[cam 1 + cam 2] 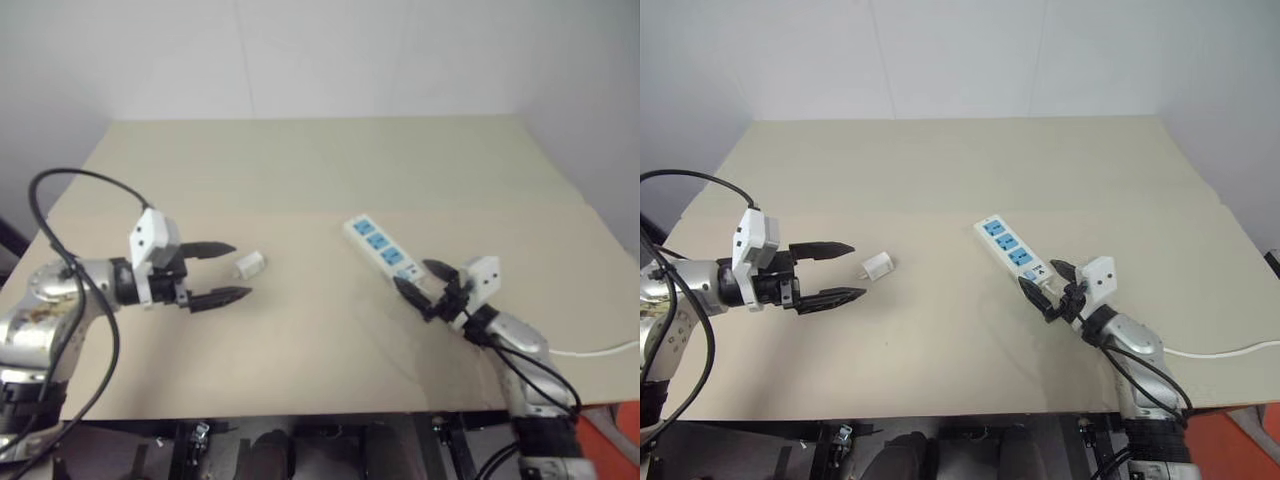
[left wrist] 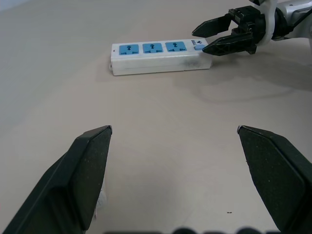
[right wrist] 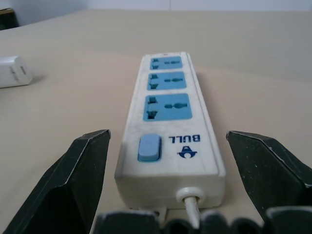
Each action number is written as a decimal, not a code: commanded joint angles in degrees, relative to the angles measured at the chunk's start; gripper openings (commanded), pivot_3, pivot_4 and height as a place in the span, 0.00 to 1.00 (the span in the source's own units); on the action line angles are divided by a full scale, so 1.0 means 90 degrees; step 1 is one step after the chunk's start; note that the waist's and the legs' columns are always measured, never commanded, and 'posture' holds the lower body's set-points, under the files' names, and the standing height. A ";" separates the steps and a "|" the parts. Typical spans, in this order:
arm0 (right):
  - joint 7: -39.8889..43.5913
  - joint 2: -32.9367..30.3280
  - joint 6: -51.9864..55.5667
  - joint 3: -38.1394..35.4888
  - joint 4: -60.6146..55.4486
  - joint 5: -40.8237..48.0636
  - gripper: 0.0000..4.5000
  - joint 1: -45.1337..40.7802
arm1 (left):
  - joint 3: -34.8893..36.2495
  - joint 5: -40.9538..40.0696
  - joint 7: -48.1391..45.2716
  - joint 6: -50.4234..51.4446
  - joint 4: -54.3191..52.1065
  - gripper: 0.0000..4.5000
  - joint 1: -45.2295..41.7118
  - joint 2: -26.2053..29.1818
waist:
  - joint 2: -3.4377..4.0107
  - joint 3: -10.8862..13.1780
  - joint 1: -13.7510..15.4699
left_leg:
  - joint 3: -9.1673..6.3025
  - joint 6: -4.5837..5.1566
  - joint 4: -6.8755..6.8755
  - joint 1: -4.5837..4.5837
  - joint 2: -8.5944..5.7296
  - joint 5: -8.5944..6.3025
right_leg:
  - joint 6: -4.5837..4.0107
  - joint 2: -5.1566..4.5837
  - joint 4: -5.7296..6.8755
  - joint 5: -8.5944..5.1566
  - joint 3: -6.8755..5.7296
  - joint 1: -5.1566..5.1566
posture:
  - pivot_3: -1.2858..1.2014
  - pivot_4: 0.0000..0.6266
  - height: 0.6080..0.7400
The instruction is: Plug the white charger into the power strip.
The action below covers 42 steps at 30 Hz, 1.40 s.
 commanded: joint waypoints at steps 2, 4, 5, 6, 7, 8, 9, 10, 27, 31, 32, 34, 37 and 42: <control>-0.0132 0.0096 -0.0244 0.0017 0.0177 -0.0110 0.99 -0.0148 | 0.0136 0.0001 0.0057 -0.0055 -0.0159 1.00 -0.0021 0.0085 | 0.0000 0.0000 0.0001 | 0.0000 0.0000 0.0000 -0.0001 -0.0001 0.0000 | 0.0000 0.0000 -0.0001 0.0000 0.0000 0.0000 | 0.52 0.24 1.00; -0.0186 0.0167 -0.0307 0.0019 0.0324 -0.0151 0.99 -0.0220 | 0.0126 0.0015 0.0072 -0.0073 -0.0152 1.00 -0.0025 0.0088 | 0.0000 0.0000 -0.0006 | 0.0001 0.0000 0.0000 -0.0001 -0.0001 0.0000 | 0.0000 0.0000 -0.0001 0.0000 0.0002 0.0000 | 0.52 0.24 1.00; -0.0190 0.0199 -0.0314 0.0018 0.0382 -0.0142 0.99 -0.0261 | 0.0116 0.0029 0.0083 -0.0081 -0.0146 1.00 -0.0033 0.0088 | 0.0000 0.0000 -0.0011 | 0.0001 0.0000 0.0000 0.0000 0.0000 0.0000 | 0.0000 0.0000 -0.0001 0.0000 0.0002 0.0000 | 0.52 0.24 1.00; -0.0192 0.0233 -0.0320 0.0027 0.0445 -0.0144 0.99 -0.0308 | 0.0109 0.0039 0.0089 -0.0088 -0.0140 1.00 -0.0041 0.0085 | 0.0000 0.0000 -0.0018 | 0.0002 0.0000 0.0000 0.0000 0.0000 0.0000 | 0.0000 0.0000 0.0000 0.0000 0.0003 -0.0001 | 0.52 0.24 1.00; -0.0189 0.0263 -0.0337 0.0047 0.0499 -0.0164 0.99 -0.0341 | 0.0104 0.0046 0.0093 -0.0091 -0.0135 1.00 -0.0047 0.0080 | 0.0000 0.0000 -0.0029 | 0.0002 0.0000 0.0000 0.0000 0.0000 0.0000 | 0.0000 0.0001 0.0000 0.0000 0.0004 -0.0001 | 0.52 0.24 1.00; -0.0182 0.0295 -0.0361 0.0078 0.0539 -0.0191 0.99 -0.0363 | 0.0098 0.0057 0.0100 -0.0097 -0.0133 1.00 -0.0050 0.0075 | 0.0000 0.0000 -0.0035 | 0.0003 -0.0001 0.0001 0.0000 0.0000 0.0000 | 0.0000 0.0001 0.0000 0.0000 0.0005 -0.0001 | 0.52 0.24 1.00; -0.0187 0.0349 -0.0373 0.0120 0.0577 -0.0223 0.99 -0.0381 | 0.0096 0.0064 0.0105 -0.0100 -0.0134 1.00 -0.0049 0.0073 | 0.0000 0.0000 -0.0042 | 0.0003 -0.0001 0.0000 0.0000 0.0000 0.0000 | 0.0000 0.0001 0.0001 0.0000 0.0006 -0.0001 | 0.52 0.24 1.00; -0.0189 0.0383 -0.0385 0.0148 0.0603 -0.0241 0.99 -0.0391 | 0.0095 0.0069 0.0110 -0.0103 -0.0136 1.00 -0.0046 0.0071 | 0.0000 0.0000 -0.0050 | 0.0003 0.0000 0.0000 0.0001 0.0000 0.0000 | 0.0000 0.0002 0.0001 0.0000 0.0006 -0.0001 | 0.52 0.24 1.00; 0.0197 0.0128 -0.1143 0.0354 0.0899 -0.0600 0.76 -0.0196 | -0.0059 0.0398 0.0342 -0.0253 -0.0078 1.00 -0.0107 -0.0031 | -0.0002 -0.0001 -0.0140 | 0.0012 0.0000 -0.0002 0.0014 0.0003 0.0000 | 0.0000 0.0006 0.0006 0.0000 0.0019 0.0002 | 0.52 0.24 1.00; 0.1585 -0.0697 -0.1302 0.0054 0.0710 0.0083 0.76 0.0182 | -0.0158 0.0647 0.0774 -0.0275 -0.0038 1.00 -0.0396 -0.0210 | -0.0002 0.0000 -0.0029 | 0.0012 0.0002 -0.0003 0.0012 0.0000 -0.0001 | 0.0001 0.0005 -0.0002 0.0000 0.0019 0.0007 | 0.52 0.24 1.00; 0.1929 -0.0895 -0.1358 -0.0014 0.0643 0.0268 0.76 0.0284 | -0.0141 0.0632 0.0903 -0.0246 -0.0064 1.00 -0.0492 -0.0299 | -0.0003 -0.0001 -0.0003 | 0.0012 0.0004 -0.0001 0.0010 -0.0001 -0.0002 | 0.0001 0.0004 -0.0009 0.0000 0.0018 0.0011 | 0.52 0.24 1.00; 0.2507 -0.1219 -0.1353 -0.0084 0.0537 0.0575 0.76 0.0411 | -0.0141 0.0650 0.1169 -0.0140 -0.0155 1.00 -0.0698 -0.0415 | -0.0004 0.0000 0.0021 | 0.0013 0.0007 -0.0001 0.0011 0.0000 -0.0004 | 0.0002 0.0005 -0.0011 0.0000 0.0018 0.0013 | 0.52 0.24 1.00; 0.3440 -0.1673 -0.1077 -0.0055 0.0390 0.1013 0.76 0.0472 | -0.0550 0.1054 0.1643 0.0483 -0.0166 1.00 -0.1325 -0.0292 | -0.0008 0.0003 0.0019 | 0.0016 0.0006 0.0001 0.0011 0.0004 -0.0004 | 0.0002 0.0008 -0.0009 0.0000 0.0018 0.0013 | 0.52 0.24 1.00; 0.4290 -0.1713 -0.0298 0.0430 0.0270 0.1360 0.76 0.0170 | -0.1691 0.1264 0.0840 0.1590 0.0533 1.00 -0.2650 0.0127 | -0.0011 0.0004 -0.0119 | 0.0021 0.0005 0.0003 0.0017 0.0005 -0.0003 | 0.0003 0.0012 0.0000 0.0000 0.0027 0.0015 | 0.52 0.24 1.00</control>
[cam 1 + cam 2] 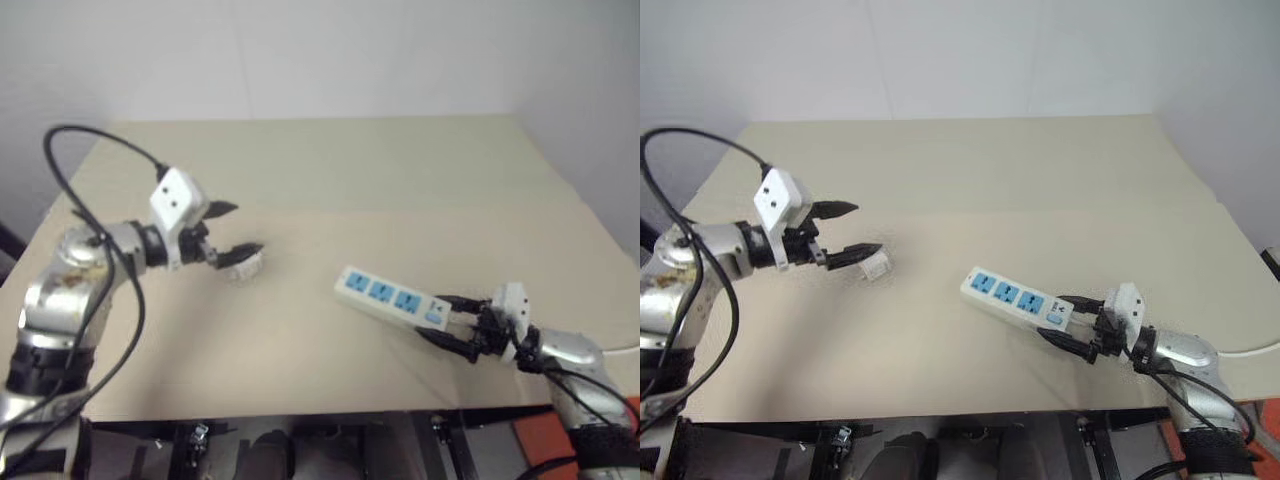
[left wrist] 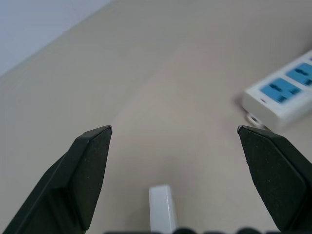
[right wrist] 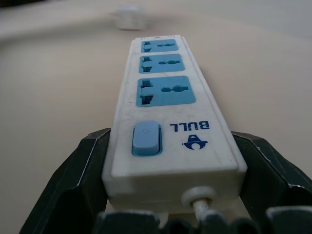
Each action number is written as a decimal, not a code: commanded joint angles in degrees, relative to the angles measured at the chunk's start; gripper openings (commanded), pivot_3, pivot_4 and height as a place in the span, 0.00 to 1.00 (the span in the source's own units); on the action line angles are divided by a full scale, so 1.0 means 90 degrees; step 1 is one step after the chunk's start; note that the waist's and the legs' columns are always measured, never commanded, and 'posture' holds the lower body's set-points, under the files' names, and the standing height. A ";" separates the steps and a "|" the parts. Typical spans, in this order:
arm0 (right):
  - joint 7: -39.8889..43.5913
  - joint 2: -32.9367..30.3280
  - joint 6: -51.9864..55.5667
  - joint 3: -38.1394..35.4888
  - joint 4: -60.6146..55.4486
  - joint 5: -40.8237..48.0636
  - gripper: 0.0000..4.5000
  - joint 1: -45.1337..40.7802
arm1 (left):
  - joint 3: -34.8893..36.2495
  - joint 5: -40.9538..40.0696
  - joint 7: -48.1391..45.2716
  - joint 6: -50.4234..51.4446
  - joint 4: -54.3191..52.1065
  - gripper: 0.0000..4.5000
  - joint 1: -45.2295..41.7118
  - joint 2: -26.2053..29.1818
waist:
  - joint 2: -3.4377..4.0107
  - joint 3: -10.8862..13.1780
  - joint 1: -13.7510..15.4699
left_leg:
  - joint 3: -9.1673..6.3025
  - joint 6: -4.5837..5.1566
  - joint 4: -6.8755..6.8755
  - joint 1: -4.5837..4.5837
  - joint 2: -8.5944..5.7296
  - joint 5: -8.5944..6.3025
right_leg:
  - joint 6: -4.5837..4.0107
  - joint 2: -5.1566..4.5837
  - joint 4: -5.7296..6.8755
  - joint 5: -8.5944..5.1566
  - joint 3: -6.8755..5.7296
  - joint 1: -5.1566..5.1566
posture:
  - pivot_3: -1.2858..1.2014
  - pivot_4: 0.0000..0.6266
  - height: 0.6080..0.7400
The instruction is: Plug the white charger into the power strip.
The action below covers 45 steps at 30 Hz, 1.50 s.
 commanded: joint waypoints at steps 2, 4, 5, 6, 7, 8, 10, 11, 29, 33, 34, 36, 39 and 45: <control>0.0633 0.0134 0.0625 0.0625 -0.0327 0.0222 0.76 -0.0480 | -0.1436 0.0452 -0.0936 0.1268 0.0831 1.00 -0.1458 0.0408 | -0.0007 0.0004 -0.0044 | -0.0001 0.0000 0.0005 -0.0003 -0.0003 0.0001 | 0.0001 0.0003 0.0003 0.0000 0.0000 -0.0001 | 0.52 0.24 1.00; 0.0684 0.0273 0.0910 0.0921 -0.0313 0.0160 0.76 -0.0725 | -0.1834 0.0598 -0.1048 0.1674 0.1148 1.00 -0.2086 0.0310 | -0.0009 0.0005 -0.0057 | 0.0001 0.0000 0.0007 -0.0003 -0.0003 0.0001 | 0.0005 0.0007 0.0002 0.0001 0.0005 0.0000 | 0.52 0.24 1.00; 0.0665 0.0359 0.1028 0.1056 -0.0292 0.0114 0.76 -0.0860 | -0.2013 0.0667 -0.1108 0.1845 0.1286 1.00 -0.2371 0.0247 | -0.0009 0.0006 -0.0059 | 0.0001 0.0000 0.0007 -0.0007 -0.0003 0.0001 | 0.0005 0.0007 0.0002 0.0001 0.0005 -0.0005 | 0.52 0.24 1.00; 0.0628 0.0440 0.1126 0.1149 -0.0264 0.0075 0.76 -0.0978 | -0.2172 0.0734 -0.1184 0.1964 0.1425 1.00 -0.2598 0.0197 | -0.0010 0.0006 -0.0057 | 0.0000 0.0001 0.0008 -0.0010 -0.0003 0.0001 | 0.0006 0.0008 0.0003 0.0000 0.0005 -0.0008 | 0.52 0.24 1.00; 0.0537 0.0557 0.1296 0.1272 -0.0227 0.0016 0.76 -0.1135 | -0.2428 0.0868 -0.1282 0.2094 0.1611 1.00 -0.2863 0.0144 | -0.0010 0.0007 -0.0054 | 0.0000 0.0000 0.0009 -0.0015 -0.0003 0.0001 | 0.0006 0.0008 0.0004 0.0000 0.0005 -0.0013 | 0.52 0.24 1.00; 0.0431 0.0690 0.1349 0.1391 -0.0176 -0.0093 0.76 -0.1269 | -0.2716 0.1034 -0.1422 0.2157 0.1809 1.00 -0.3103 0.0101 | -0.0010 0.0007 -0.0056 | -0.0001 0.0000 0.0012 -0.0021 -0.0003 0.0001 | 0.0006 0.0009 0.0005 0.0001 0.0005 -0.0018 | 0.52 0.24 1.00; 0.0253 0.0916 0.1414 0.1557 -0.0098 -0.0251 0.76 -0.1453 | -0.3168 0.1261 -0.1710 0.2232 0.2216 1.00 -0.3502 -0.0002 | -0.0010 0.0007 -0.0054 | -0.0002 0.0000 0.0015 -0.0023 -0.0002 0.0001 | 0.0006 0.0010 0.0012 0.0000 0.0004 -0.0020 | 0.52 0.24 1.00; 0.0218 0.0990 0.1413 0.1609 -0.0098 -0.0304 0.76 -0.1488 | -0.3309 0.1291 -0.1827 0.2377 0.2395 1.00 -0.3682 -0.0066 | -0.0010 0.0007 -0.0054 | -0.0002 -0.0001 0.0014 -0.0024 -0.0002 0.0001 | 0.0006 0.0010 0.0012 0.0000 0.0004 -0.0021 | 0.52 0.24 1.00; -0.0357 0.1699 0.1048 0.1816 -0.0170 -0.0765 0.76 -0.1181 | -0.4745 0.3517 -0.2580 0.0782 0.7520 1.00 -0.5209 -0.2298 | -0.0013 0.0008 -0.0088 | -0.0004 0.0003 0.0022 -0.0045 -0.0002 0.0000 | 0.0013 0.0014 0.0031 -0.0004 0.0001 -0.0035 | 0.52 0.24 1.00; -0.0464 0.1742 0.0888 0.1814 -0.0199 -0.0832 0.76 -0.1107 | -0.4566 0.3828 -0.2440 0.0442 0.8191 1.00 -0.5290 -0.2598 | -0.0018 0.0011 -0.0080 | -0.0005 0.0004 0.0028 -0.0051 -0.0003 -0.0001 | 0.0014 0.0014 0.0030 -0.0004 0.0001 -0.0035 | 0.52 0.24 1.00; -0.0468 0.1747 0.0864 0.1817 -0.0189 -0.0839 0.76 -0.1099 | -0.4548 0.3917 -0.2389 0.0406 0.8322 1.00 -0.5295 -0.2684 | -0.0019 0.0012 -0.0078 | -0.0005 0.0005 0.0029 -0.0051 -0.0003 -0.0002 | 0.0014 0.0014 0.0030 -0.0004 0.0001 -0.0035 | 0.52 0.24 1.00; -0.0481 0.1756 0.0815 0.1823 -0.0168 -0.0859 0.76 -0.1096 | -0.4566 0.4125 -0.2341 0.0283 0.8497 1.00 -0.5276 -0.2807 | -0.0020 0.0012 -0.0072 | -0.0005 0.0005 0.0030 -0.0050 -0.0003 -0.0002 | 0.0014 0.0014 0.0032 -0.0004 0.0001 -0.0034 | 0.52 0.24 1.00; -0.0500 0.1767 0.0766 0.1842 -0.0149 -0.0896 0.76 -0.1104 | -0.4461 0.4320 -0.2307 0.0200 0.8687 1.00 -0.5277 -0.2933 | -0.0020 0.0012 -0.0076 | -0.0005 0.0005 0.0031 -0.0048 -0.0003 -0.0001 | 0.0014 0.0014 0.0033 -0.0004 0.0001 -0.0032 | 0.52 0.24 1.00; -0.0550 0.1800 0.0715 0.1867 -0.0085 -0.0952 0.76 -0.1104 | -0.4354 0.4679 -0.2394 -0.0004 0.8845 1.00 -0.5300 -0.3021 | -0.0020 0.0012 -0.0078 | -0.0005 0.0004 0.0038 -0.0046 -0.0003 -0.0001 | 0.0014 0.0014 0.0034 -0.0004 0.0001 -0.0031 | 0.52 0.24 1.00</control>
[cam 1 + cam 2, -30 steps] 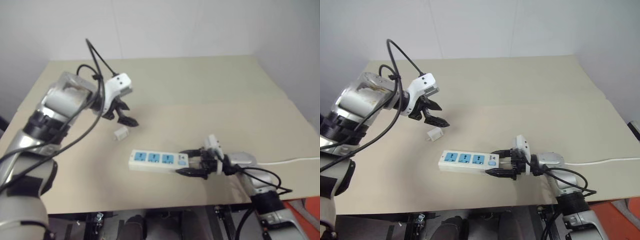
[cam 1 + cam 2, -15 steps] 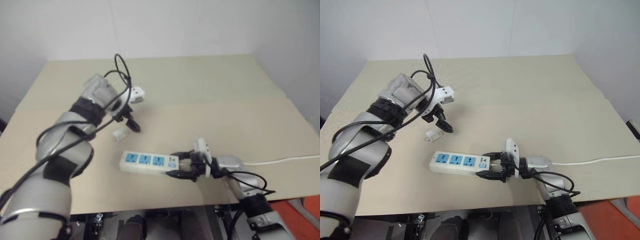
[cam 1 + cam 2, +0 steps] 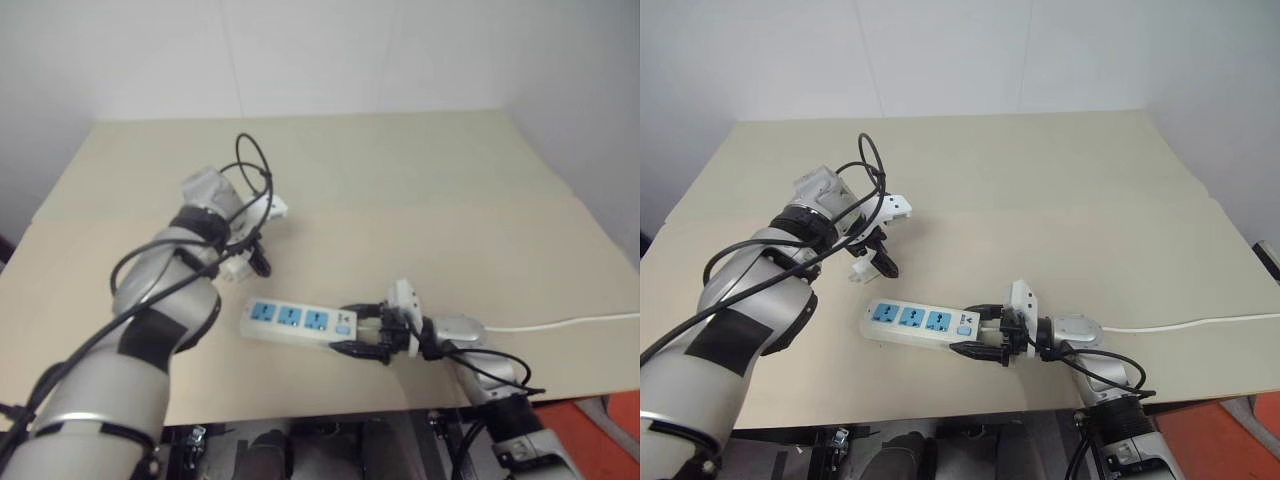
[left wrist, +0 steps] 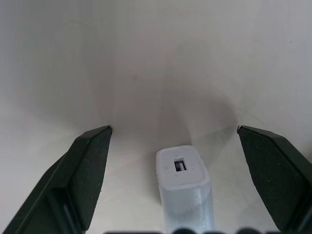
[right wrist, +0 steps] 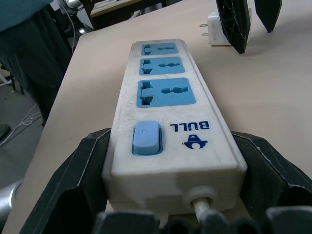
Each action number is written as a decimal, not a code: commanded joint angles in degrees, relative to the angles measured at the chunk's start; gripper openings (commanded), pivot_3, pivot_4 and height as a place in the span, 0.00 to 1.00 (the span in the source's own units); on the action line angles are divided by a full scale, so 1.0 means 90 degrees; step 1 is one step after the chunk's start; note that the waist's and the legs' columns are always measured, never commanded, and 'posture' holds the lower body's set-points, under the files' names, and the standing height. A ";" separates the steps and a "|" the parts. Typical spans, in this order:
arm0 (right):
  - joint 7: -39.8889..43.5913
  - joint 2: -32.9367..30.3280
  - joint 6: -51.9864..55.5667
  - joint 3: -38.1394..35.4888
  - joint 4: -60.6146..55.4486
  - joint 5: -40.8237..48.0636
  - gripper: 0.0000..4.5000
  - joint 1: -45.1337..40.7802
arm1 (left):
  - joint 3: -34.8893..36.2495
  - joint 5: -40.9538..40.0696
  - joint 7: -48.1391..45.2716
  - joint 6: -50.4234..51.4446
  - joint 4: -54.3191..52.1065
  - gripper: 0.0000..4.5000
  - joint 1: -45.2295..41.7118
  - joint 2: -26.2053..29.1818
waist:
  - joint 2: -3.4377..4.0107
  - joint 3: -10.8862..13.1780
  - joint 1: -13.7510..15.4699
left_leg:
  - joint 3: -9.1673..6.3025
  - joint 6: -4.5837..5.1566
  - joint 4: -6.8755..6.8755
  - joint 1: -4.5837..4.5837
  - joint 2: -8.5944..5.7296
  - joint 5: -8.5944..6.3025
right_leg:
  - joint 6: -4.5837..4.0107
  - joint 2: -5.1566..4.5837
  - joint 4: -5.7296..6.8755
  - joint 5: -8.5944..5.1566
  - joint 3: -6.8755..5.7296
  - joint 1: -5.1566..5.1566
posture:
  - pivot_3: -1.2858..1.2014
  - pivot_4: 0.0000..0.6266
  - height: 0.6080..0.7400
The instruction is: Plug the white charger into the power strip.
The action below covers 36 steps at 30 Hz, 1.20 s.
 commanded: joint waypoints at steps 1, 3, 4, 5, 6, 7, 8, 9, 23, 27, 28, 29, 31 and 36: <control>-0.0051 0.0068 -0.0081 0.0066 0.0002 -0.0049 0.76 0.0040 | 0.0056 0.0286 -0.0083 -0.0185 0.0086 1.00 -0.0145 -0.0015 | 0.0000 0.0000 -0.0001 | 0.0000 0.0000 0.0001 0.0000 0.0000 0.0000 | 0.0000 0.0000 0.0000 0.0000 0.0000 0.0000 | 0.52 0.24 1.00; -0.0055 0.0077 -0.0082 0.0075 0.0015 -0.0054 0.76 0.0037 | 0.0049 0.0406 -0.0103 -0.0229 0.0113 1.00 -0.0156 -0.0028 | 0.0000 0.0000 -0.0002 | 0.0000 0.0000 0.0002 0.0001 0.0000 0.0000 | 0.0000 0.0000 0.0000 0.0000 0.0000 0.0000 | 0.52 0.24 1.00; -0.0057 0.0082 -0.0089 0.0080 0.0021 -0.0061 0.76 0.0035 | 0.0051 0.0462 -0.0120 -0.0245 0.0123 0.96 -0.0165 -0.0035 | 0.0000 0.0000 -0.0005 | 0.0000 0.0000 0.0002 0.0001 0.0000 0.0000 | 0.0000 0.0000 0.0001 0.0000 0.0000 0.0000 | 0.52 0.24 1.00; -0.0060 0.0086 -0.0096 0.0082 0.0025 -0.0066 0.76 0.0034 | 0.0066 0.0500 -0.0144 -0.0250 0.0130 0.91 -0.0173 -0.0039 | 0.0000 0.0000 -0.0010 | 0.0000 0.0000 0.0002 0.0001 0.0000 0.0000 | 0.0000 0.0000 0.0001 0.0000 0.0000 0.0000 | 0.52 0.24 1.00; -0.0061 0.0089 -0.0106 0.0085 0.0028 -0.0074 0.76 0.0034 | 0.0050 0.0563 -0.0158 -0.0284 0.0129 0.87 -0.0170 -0.0039 | 0.0000 0.0000 -0.0015 | 0.0000 0.0000 0.0003 0.0001 0.0000 0.0000 | 0.0000 0.0000 0.0002 0.0000 0.0000 0.0000 | 0.52 0.24 1.00; -0.0064 0.0092 -0.0116 0.0087 0.0029 -0.0082 0.76 0.0034 | 0.0065 0.0597 -0.0157 -0.0291 0.0133 0.80 -0.0165 -0.0041 | 0.0000 0.0000 -0.0017 | 0.0000 0.0000 0.0003 0.0001 0.0000 0.0000 | 0.0000 0.0000 0.0002 0.0000 0.0000 0.0000 | 0.52 0.24 1.00; -0.0066 0.0094 -0.0121 0.0089 0.0029 -0.0087 0.76 0.0034 | 0.0088 0.0633 -0.0158 -0.0299 0.0139 0.73 -0.0160 -0.0045 | 0.0000 0.0000 -0.0018 | 0.0000 0.0000 0.0003 0.0001 0.0000 0.0000 | 0.0000 0.0000 0.0002 0.0000 0.0000 0.0000 | 0.52 0.24 1.00; -0.0070 0.0097 -0.0128 0.0090 0.0036 -0.0093 0.76 0.0032 | 0.0105 0.0666 -0.0154 -0.0302 0.0149 0.65 -0.0153 -0.0053 | 0.0000 0.0000 -0.0019 | 0.0000 0.0000 0.0003 0.0000 0.0000 0.0000 | 0.0000 0.0000 0.0003 0.0000 0.0000 0.0000 | 0.52 0.24 1.00; -0.0084 0.0069 -0.0166 0.0042 0.0048 -0.0150 0.76 0.0060 | 0.0749 0.0628 -0.0062 -0.0404 -0.0247 0.23 -0.0435 0.0000 | -0.0004 0.0002 -0.0018 | -0.0002 -0.0001 0.0006 0.0002 0.0000 0.0000 | 0.0000 0.0000 0.0003 0.0000 0.0000 0.0001 | 0.52 0.24 1.00; -0.0073 0.0001 -0.0159 0.0018 -0.0038 -0.0129 0.76 0.0118 | 0.1441 0.0209 0.0034 -0.0171 -0.0720 0.23 -0.0695 0.0123 | -0.0007 0.0004 -0.0016 | -0.0004 -0.0001 0.0007 -0.0006 0.0001 0.0000 | 0.0001 0.0000 0.0003 0.0001 0.0000 -0.0002 | 0.52 0.24 1.00; -0.0068 -0.0020 -0.0156 0.0014 -0.0063 -0.0127 0.76 0.0135 | 0.1683 0.0003 -0.0066 -0.0068 -0.0994 0.23 -0.0724 0.0203 | -0.0007 0.0004 -0.0018 | -0.0003 -0.0001 0.0007 -0.0004 0.0000 0.0000 | 0.0002 0.0000 0.0003 0.0001 0.0000 -0.0002 | 0.52 0.24 1.00; -0.0069 -0.0037 -0.0157 0.0014 -0.0086 -0.0132 0.76 0.0149 | 0.2047 -0.0288 -0.0039 0.0008 -0.1469 0.23 -0.0633 0.0304 | -0.0007 0.0004 -0.0019 | -0.0003 0.0000 0.0006 -0.0004 0.0001 0.0000 | 0.0002 0.0000 0.0003 0.0001 0.0000 -0.0002 | 0.52 0.24 1.00; -0.0066 -0.0067 -0.0148 0.0013 -0.0131 -0.0130 0.76 0.0184 | 0.2759 -0.0907 -0.0017 0.0315 -0.2467 0.23 -0.0313 0.0436 | -0.0006 0.0004 -0.0017 | -0.0005 -0.0001 0.0006 -0.0010 0.0003 0.0000 | 0.0002 0.0000 0.0004 0.0001 0.0000 -0.0008 | 0.52 0.24 1.00; -0.0105 -0.0076 -0.0153 0.0043 -0.0213 -0.0150 0.76 0.0256 | 0.4524 -0.2913 -0.0139 0.0473 -0.5631 0.23 0.1823 0.0426 | 0.0026 -0.0018 -0.0020 | -0.0006 -0.0005 0.0002 0.0006 0.0006 0.0000 | 0.0003 -0.0004 0.0006 0.0002 0.0009 -0.0004 | 0.52 0.24 1.00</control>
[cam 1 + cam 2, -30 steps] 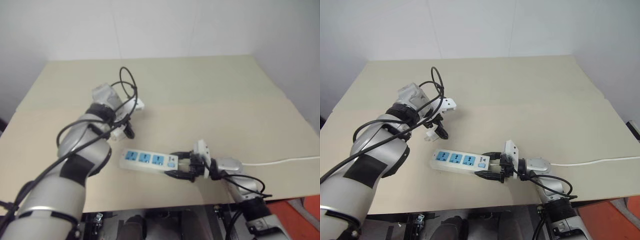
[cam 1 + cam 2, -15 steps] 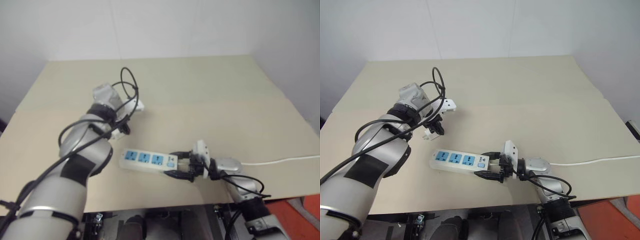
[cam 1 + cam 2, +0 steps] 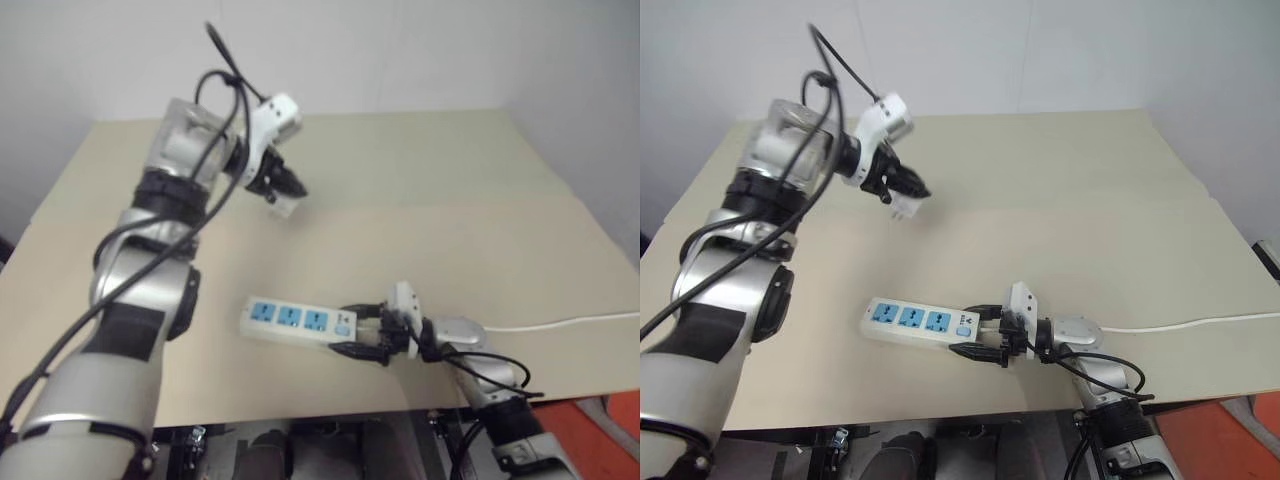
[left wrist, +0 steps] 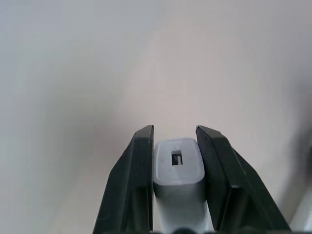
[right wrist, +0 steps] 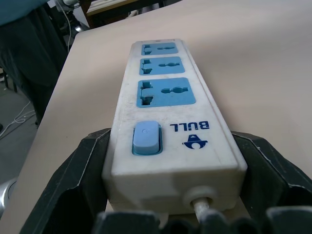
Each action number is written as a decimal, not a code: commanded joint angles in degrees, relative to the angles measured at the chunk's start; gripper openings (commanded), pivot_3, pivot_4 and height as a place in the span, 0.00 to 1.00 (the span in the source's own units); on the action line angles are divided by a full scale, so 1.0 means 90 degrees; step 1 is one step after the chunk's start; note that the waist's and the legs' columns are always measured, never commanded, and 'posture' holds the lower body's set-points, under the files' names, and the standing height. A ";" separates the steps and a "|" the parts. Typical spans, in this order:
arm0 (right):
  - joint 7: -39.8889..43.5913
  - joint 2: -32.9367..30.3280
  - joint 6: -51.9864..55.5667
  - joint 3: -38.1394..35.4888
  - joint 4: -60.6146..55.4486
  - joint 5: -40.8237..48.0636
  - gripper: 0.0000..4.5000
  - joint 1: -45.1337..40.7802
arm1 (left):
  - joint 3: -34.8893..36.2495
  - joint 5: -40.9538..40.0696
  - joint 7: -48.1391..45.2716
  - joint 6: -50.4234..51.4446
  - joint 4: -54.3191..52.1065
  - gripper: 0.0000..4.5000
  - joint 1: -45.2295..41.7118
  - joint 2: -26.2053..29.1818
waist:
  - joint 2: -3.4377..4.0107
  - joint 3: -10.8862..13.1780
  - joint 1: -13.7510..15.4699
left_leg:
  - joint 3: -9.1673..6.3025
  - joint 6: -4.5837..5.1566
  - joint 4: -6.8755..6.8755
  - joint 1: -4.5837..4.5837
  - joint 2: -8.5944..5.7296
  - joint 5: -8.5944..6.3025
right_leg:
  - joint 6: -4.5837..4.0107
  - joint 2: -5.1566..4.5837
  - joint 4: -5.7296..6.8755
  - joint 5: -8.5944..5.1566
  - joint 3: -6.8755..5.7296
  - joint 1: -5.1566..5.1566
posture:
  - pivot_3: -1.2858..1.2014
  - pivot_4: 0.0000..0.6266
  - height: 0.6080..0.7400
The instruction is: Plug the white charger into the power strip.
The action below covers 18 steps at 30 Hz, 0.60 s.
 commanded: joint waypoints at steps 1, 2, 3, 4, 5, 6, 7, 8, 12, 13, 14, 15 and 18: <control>-0.0053 -0.0062 -0.0004 0.0023 -0.0085 -0.0033 0.76 0.0122 | 0.0898 -0.1324 -0.0119 0.0018 -0.1896 0.23 0.1334 -0.0048 | 0.0004 -0.0002 0.0002 | -0.0001 -0.0002 -0.0001 0.0005 0.0000 0.0000 | 0.0000 0.0000 0.0002 0.0000 0.0010 -0.0002 | 0.52 0.24 1.00; -0.0064 -0.0068 -0.0005 0.0025 -0.0104 -0.0036 0.76 0.0138 | 0.1014 -0.1570 -0.0081 -0.0071 -0.2315 0.23 0.1751 -0.0098 | 0.0004 -0.0003 0.0004 | -0.0004 -0.0004 0.0000 0.0000 -0.0004 0.0001 | -0.0001 0.0003 0.0003 0.0000 0.0012 -0.0005 | 0.52 0.24 1.00; -0.0075 -0.0075 -0.0009 0.0027 -0.0122 -0.0038 0.76 0.0154 | 0.1086 -0.1780 -0.0040 -0.0172 -0.2659 0.23 0.2120 -0.0141 | 0.0003 -0.0003 0.0018 | -0.0005 -0.0005 0.0001 -0.0001 -0.0004 0.0001 | -0.0002 0.0004 0.0002 0.0001 0.0015 -0.0008 | 0.52 0.24 1.00; -0.0082 -0.0083 -0.0018 0.0030 -0.0136 -0.0042 0.76 0.0166 | 0.1149 -0.1983 -0.0015 -0.0319 -0.2953 0.23 0.2462 -0.0194 | 0.0002 -0.0002 0.0042 | -0.0005 -0.0004 0.0002 0.0000 -0.0004 0.0001 | -0.0002 0.0003 0.0001 0.0002 0.0019 -0.0007 | 0.52 0.24 1.00; -0.0088 -0.0095 -0.0038 0.0036 -0.0149 -0.0058 0.76 0.0175 | 0.1165 -0.2156 -0.0018 -0.0387 -0.3208 0.23 0.2760 -0.0211 | 0.0000 -0.0003 0.0057 | -0.0006 -0.0003 0.0004 -0.0002 -0.0005 0.0000 | -0.0002 0.0003 0.0001 0.0002 0.0017 -0.0007 | 0.52 0.24 1.00; -0.0093 -0.0109 -0.0057 0.0044 -0.0159 -0.0075 0.76 0.0180 | 0.1141 -0.2325 -0.0042 -0.0353 -0.3393 0.23 0.2987 -0.0184 | 0.0000 -0.0003 0.0063 | -0.0008 -0.0003 0.0005 -0.0003 -0.0005 0.0000 | -0.0002 0.0003 -0.0002 0.0003 0.0018 -0.0006 | 0.52 0.24 1.00; -0.0092 -0.0122 -0.0077 0.0050 -0.0161 -0.0091 0.76 0.0177 | 0.1178 -0.2500 -0.0053 -0.0487 -0.3493 0.23 0.3199 -0.0235 | 0.0000 -0.0003 0.0073 | -0.0008 -0.0002 0.0006 0.0000 -0.0006 0.0000 | -0.0001 0.0001 -0.0006 0.0003 0.0019 -0.0004 | 0.52 0.24 1.00; -0.0089 -0.0135 -0.0100 0.0054 -0.0152 -0.0106 0.76 0.0165 | 0.1372 -0.2668 0.0059 -0.0971 -0.3530 0.23 0.3488 -0.0473 | 0.0001 -0.0004 0.0082 | -0.0008 -0.0001 0.0006 0.0002 -0.0007 -0.0001 | -0.0002 0.0001 -0.0009 0.0003 0.0019 -0.0002 | 0.52 0.24 1.00; -0.0077 -0.0180 -0.0150 0.0059 -0.0158 -0.0121 0.76 0.0167 | 0.1681 -0.3579 -0.0519 -0.1595 -0.3331 0.23 0.4132 -0.0805 | -0.0001 -0.0008 0.0088 | -0.0003 -0.0002 0.0005 0.0030 -0.0007 -0.0001 | -0.0002 -0.0002 -0.0020 0.0003 0.0023 0.0018 | 0.52 0.24 1.00; -0.0076 -0.0183 -0.0161 0.0065 -0.0153 -0.0124 0.76 0.0171 | 0.1595 -0.3673 -0.0637 -0.1613 -0.3376 0.23 0.4276 -0.0774 | -0.0001 -0.0008 0.0077 | -0.0001 -0.0002 0.0005 0.0030 -0.0010 -0.0001 | -0.0003 -0.0002 -0.0018 0.0004 0.0024 0.0016 | 0.52 0.24 1.00; -0.0077 -0.0185 -0.0170 0.0071 -0.0147 -0.0123 0.76 0.0173 | 0.1530 -0.3725 -0.0693 -0.1659 -0.3409 0.23 0.4374 -0.0753 | -0.0001 -0.0008 0.0072 | 0.0002 -0.0002 0.0005 0.0030 -0.0010 -0.0001 | -0.0004 0.0000 -0.0016 0.0004 0.0025 0.0015 | 0.52 0.24 1.00; -0.0078 -0.0187 -0.0176 0.0075 -0.0142 -0.0122 0.76 0.0174 | 0.1487 -0.3768 -0.0717 -0.1715 -0.3423 0.23 0.4433 -0.0738 | -0.0001 -0.0009 0.0072 | 0.0002 -0.0002 0.0005 0.0031 -0.0010 -0.0001 | -0.0004 0.0000 -0.0016 0.0005 0.0025 0.0016 | 0.52 0.24 1.00; -0.0107 -0.0167 -0.0212 0.0088 -0.0114 -0.0145 0.76 0.0149 | 0.1241 -0.3588 -0.0976 -0.2321 -0.3292 0.23 0.4692 -0.0708 | -0.0002 -0.0009 0.0077 | 0.0003 -0.0002 0.0006 0.0035 -0.0011 -0.0001 | -0.0005 0.0000 -0.0017 0.0005 0.0027 0.0021 | 0.52 0.24 1.00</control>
